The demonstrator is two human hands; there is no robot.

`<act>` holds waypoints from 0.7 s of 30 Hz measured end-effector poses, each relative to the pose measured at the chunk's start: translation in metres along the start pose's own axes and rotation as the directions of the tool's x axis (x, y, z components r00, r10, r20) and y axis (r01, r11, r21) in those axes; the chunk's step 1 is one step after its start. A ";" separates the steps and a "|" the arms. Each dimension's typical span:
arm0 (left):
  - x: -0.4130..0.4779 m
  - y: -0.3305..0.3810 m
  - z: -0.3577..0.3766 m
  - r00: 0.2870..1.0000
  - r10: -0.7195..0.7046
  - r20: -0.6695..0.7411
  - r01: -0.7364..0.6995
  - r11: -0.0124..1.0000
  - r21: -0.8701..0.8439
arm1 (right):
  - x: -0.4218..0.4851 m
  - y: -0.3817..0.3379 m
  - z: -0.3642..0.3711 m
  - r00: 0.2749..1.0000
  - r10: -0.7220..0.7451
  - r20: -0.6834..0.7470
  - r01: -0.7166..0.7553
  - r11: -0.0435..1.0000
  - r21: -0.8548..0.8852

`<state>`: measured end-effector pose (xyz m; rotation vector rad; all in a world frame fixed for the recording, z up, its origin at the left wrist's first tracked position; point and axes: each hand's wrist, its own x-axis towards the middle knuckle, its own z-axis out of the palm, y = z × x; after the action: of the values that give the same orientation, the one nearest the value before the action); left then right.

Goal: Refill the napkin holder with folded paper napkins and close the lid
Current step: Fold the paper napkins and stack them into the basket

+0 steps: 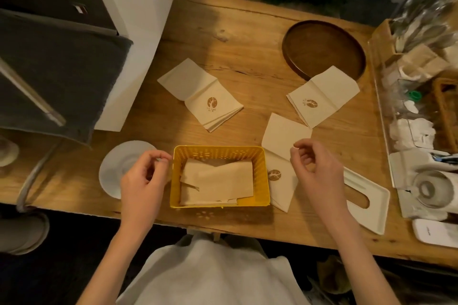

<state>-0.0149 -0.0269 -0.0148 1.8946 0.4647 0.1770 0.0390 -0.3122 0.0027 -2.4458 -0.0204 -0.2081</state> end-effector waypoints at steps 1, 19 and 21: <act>0.000 -0.001 -0.001 1.000 -0.004 0.012 0.004 1.000 -0.003 | 0.001 -0.009 0.002 0.999 -0.033 0.018 0.033 0.999 0.028; -0.002 -0.002 -0.008 0.972 0.047 0.232 -0.065 0.995 0.072 | 0.005 -0.083 0.072 0.686 -0.210 0.696 0.417 0.898 -0.140; -0.001 -0.002 -0.008 0.968 0.048 0.247 -0.068 0.995 0.072 | 0.005 -0.081 0.075 0.677 -0.196 0.710 0.428 0.889 -0.163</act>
<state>-0.0188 -0.0199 -0.0139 1.9780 0.2513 -0.0382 0.0494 -0.2029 -0.0026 -2.6841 -0.8069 0.6054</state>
